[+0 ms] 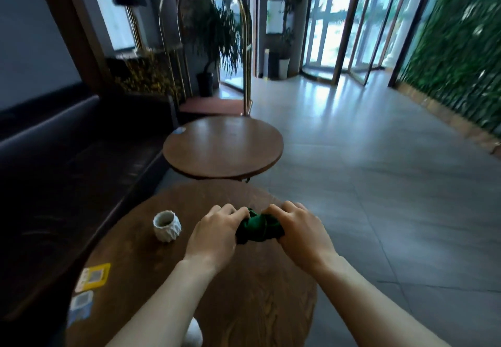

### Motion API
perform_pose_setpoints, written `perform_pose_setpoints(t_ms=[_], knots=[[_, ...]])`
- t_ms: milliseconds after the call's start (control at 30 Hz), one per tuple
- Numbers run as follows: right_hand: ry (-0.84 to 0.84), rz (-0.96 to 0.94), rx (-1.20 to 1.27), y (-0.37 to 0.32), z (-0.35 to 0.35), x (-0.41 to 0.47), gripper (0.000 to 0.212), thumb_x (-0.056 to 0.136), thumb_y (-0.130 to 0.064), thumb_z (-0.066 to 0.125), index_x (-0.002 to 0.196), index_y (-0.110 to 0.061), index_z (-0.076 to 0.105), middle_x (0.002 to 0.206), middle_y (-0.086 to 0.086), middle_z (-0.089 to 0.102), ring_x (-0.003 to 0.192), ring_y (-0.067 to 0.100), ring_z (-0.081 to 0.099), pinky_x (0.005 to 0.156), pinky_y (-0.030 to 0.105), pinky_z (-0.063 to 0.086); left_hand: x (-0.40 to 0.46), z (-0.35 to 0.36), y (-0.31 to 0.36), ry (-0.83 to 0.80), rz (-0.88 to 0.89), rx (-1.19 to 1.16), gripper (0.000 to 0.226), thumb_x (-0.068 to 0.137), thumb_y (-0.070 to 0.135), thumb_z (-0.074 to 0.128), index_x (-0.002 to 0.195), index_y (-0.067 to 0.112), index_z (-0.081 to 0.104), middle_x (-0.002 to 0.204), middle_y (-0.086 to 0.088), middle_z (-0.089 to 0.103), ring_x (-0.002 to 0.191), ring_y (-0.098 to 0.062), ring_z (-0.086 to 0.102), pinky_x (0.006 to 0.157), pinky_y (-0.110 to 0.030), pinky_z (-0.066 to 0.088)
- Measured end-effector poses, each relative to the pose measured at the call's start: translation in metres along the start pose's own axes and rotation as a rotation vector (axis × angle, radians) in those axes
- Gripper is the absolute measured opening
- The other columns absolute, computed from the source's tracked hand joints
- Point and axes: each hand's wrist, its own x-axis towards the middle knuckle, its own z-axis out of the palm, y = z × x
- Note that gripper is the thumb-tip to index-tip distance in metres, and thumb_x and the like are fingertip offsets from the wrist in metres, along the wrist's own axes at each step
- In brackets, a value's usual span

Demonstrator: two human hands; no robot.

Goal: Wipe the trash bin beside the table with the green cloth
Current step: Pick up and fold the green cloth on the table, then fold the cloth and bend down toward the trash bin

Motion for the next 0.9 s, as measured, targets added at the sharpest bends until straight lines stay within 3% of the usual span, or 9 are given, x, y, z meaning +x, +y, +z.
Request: perform_pose_setpoints(t_ms=[233,400,667,900], knots=[[0.172,0.017,-0.064,-0.104,-0.160,-0.027,0.046,0.093,-0.020,0.066,0.135,-0.035,0.055,0.118,0.001,0.062,0.110,0.027,0.058,0.085,0.045,0.056,-0.051,-0.178,0.013,0.184,0.126,0.017,0.040,0.087,0.021,0.066,0.124,0.034,0.056,0.112,0.005,0.061,0.107,-0.023,0.055,0.086,-0.041,0.051],[0.328,-0.014,-0.093,-0.155,-0.257,-0.048,0.045,0.093,-0.015,0.066,0.134,-0.031,0.060,0.113,0.006,0.065,0.104,0.031,0.061,0.082,0.046,0.056,-0.080,-0.277,0.032,0.321,0.203,0.013,0.040,0.086,0.020,0.068,0.124,0.030,0.059,0.113,0.002,0.064,0.108,-0.026,0.057,0.090,-0.044,0.052],[0.501,-0.106,-0.156,-0.191,-0.365,-0.087,0.048,0.092,-0.009,0.068,0.134,-0.029,0.059,0.113,0.007,0.066,0.105,0.031,0.061,0.083,0.045,0.056,-0.122,-0.371,0.075,0.561,0.263,0.033,0.033,0.091,0.012,0.065,0.119,0.028,0.060,0.102,0.003,0.064,0.097,-0.022,0.058,0.084,-0.043,0.056],[0.572,-0.161,-0.174,-0.186,-0.417,-0.131,0.048,0.094,-0.010,0.068,0.137,-0.028,0.057,0.115,0.007,0.065,0.103,0.029,0.061,0.084,0.046,0.057,-0.159,-0.407,0.127,0.645,0.260,0.057,0.035,0.089,0.010,0.068,0.116,0.030,0.061,0.102,0.005,0.065,0.096,-0.022,0.059,0.081,-0.043,0.057]])
